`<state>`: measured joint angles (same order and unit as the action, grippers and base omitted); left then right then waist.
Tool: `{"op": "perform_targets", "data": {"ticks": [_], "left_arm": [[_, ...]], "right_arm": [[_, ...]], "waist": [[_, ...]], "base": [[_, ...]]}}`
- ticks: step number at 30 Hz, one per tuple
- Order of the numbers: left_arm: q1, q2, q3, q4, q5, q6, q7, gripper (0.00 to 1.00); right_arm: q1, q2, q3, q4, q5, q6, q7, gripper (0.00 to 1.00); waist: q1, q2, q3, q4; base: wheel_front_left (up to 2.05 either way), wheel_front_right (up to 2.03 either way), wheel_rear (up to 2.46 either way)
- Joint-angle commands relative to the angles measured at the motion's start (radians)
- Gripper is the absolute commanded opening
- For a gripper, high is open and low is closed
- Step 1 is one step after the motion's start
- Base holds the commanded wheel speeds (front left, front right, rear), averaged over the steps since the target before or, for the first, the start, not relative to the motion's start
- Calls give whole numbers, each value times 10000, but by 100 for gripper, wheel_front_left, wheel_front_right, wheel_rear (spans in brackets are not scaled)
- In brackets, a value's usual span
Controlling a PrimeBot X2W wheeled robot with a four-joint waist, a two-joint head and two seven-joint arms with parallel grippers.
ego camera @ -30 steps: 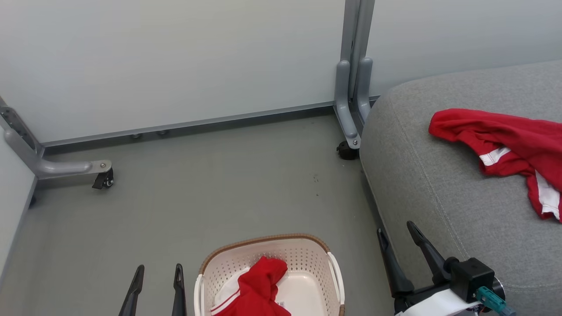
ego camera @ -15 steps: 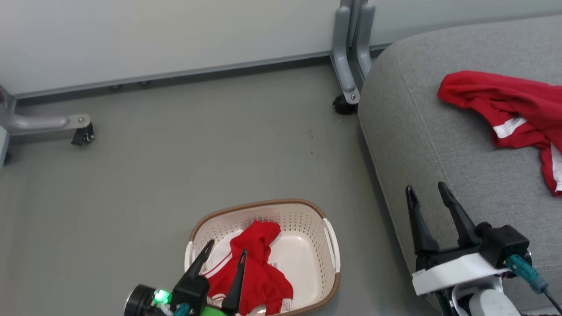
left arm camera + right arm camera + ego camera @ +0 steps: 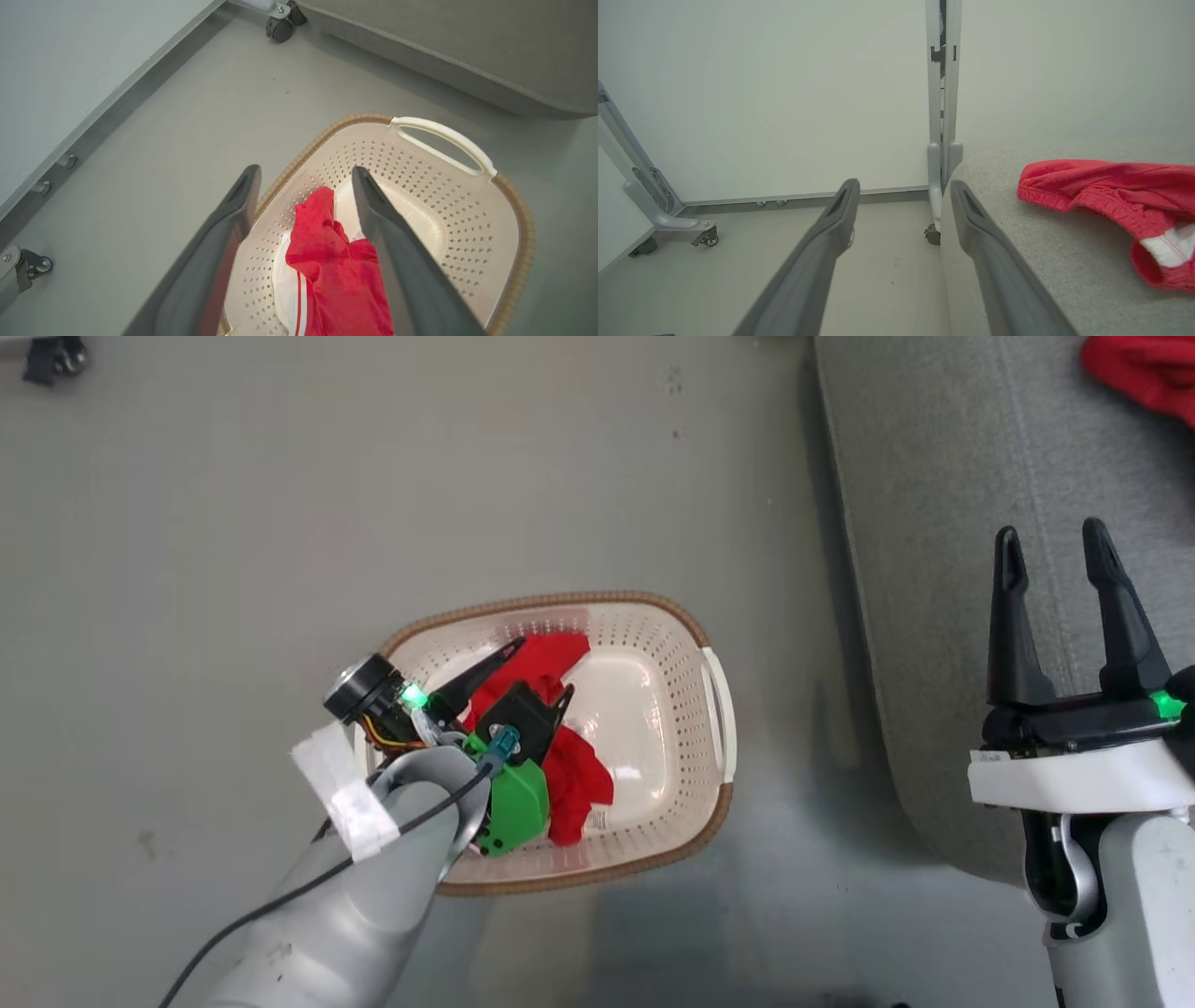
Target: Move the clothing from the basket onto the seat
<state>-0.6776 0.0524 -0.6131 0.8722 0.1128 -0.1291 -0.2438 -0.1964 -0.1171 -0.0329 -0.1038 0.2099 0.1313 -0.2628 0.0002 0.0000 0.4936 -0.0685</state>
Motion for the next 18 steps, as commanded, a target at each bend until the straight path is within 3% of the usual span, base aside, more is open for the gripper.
{"op": "perform_targets", "data": {"ticks": [1,9,18], "left_arm": [[-589,38,-228,535,-16,-19,168,100],[-2675,8,-1920,2646,358,-18,647,100],[-4013,9,-2518,3464,373,64,1182,100]], "right_arm": [[-326,-17,-13,-165,-61,-10,-31,100],[-899,118,-34,-876,-207,-10,-29,100],[-1203,150,52,-1335,-397,-10,-29,100]], "waist": [[-2,0,2337,89],[-2,0,3531,-202],[-2,0,4380,-399]], "base": [[0,0,0],[0,0,0],[0,0,0]]}}
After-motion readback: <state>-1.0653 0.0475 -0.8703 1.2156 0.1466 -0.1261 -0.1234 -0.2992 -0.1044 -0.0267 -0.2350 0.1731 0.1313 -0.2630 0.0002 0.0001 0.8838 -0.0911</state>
